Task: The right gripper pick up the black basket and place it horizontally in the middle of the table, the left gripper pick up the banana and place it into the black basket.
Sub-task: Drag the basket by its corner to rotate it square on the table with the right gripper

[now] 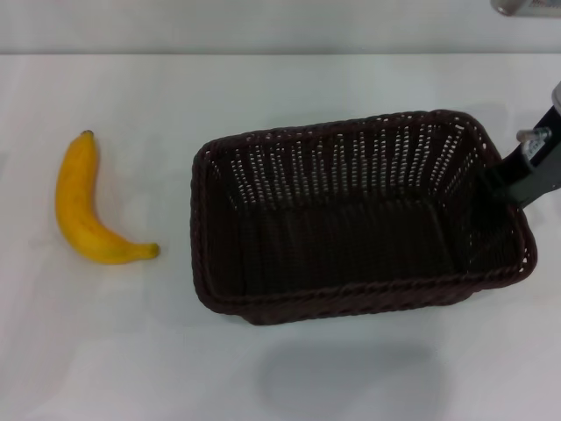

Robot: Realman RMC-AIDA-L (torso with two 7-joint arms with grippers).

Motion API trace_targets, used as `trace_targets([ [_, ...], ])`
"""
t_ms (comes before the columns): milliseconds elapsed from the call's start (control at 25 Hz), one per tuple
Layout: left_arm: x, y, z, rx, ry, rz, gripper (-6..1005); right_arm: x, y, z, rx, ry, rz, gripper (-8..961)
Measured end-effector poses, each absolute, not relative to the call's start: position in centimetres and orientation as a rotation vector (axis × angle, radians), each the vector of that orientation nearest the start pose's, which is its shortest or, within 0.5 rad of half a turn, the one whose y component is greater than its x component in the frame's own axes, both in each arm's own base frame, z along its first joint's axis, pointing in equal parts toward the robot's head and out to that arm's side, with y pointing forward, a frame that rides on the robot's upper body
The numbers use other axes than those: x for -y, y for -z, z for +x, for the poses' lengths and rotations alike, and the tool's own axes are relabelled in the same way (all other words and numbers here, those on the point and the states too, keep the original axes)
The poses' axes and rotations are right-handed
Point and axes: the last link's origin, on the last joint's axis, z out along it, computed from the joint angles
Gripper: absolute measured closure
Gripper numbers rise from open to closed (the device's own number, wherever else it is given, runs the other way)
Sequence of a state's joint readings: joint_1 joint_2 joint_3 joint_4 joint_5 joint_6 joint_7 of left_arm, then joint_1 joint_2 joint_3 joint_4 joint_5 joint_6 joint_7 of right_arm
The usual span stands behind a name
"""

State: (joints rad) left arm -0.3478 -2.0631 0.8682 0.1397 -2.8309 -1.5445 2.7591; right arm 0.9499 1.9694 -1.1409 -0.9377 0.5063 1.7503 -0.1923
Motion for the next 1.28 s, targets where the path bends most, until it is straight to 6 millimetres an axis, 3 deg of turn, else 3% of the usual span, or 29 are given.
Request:
trace_targets([
  [360, -29.0, -9.3, -35.3, 0.351, 0.947, -1.179, 139, -39.4, -3.3, 17.2, -1.567, 0.613, -2.228, 825],
  [720, -28.5, -9.2, -35.7, 0.361, 0.936, -1.176, 139, -39.5, -3.6, 16.7, -1.610, 0.515, -2.244, 828],
  [1040, -28.3, -9.2, -35.8, 0.365, 0.934, -1.175, 139, -39.5, -3.9, 16.6, -1.607, 0.507, -2.236, 480],
  [1280, -28.3, -9.2, -35.9, 0.367, 0.930, -1.174, 139, -39.9, -5.1, 16.7, -1.601, 0.500, -2.209, 479],
])
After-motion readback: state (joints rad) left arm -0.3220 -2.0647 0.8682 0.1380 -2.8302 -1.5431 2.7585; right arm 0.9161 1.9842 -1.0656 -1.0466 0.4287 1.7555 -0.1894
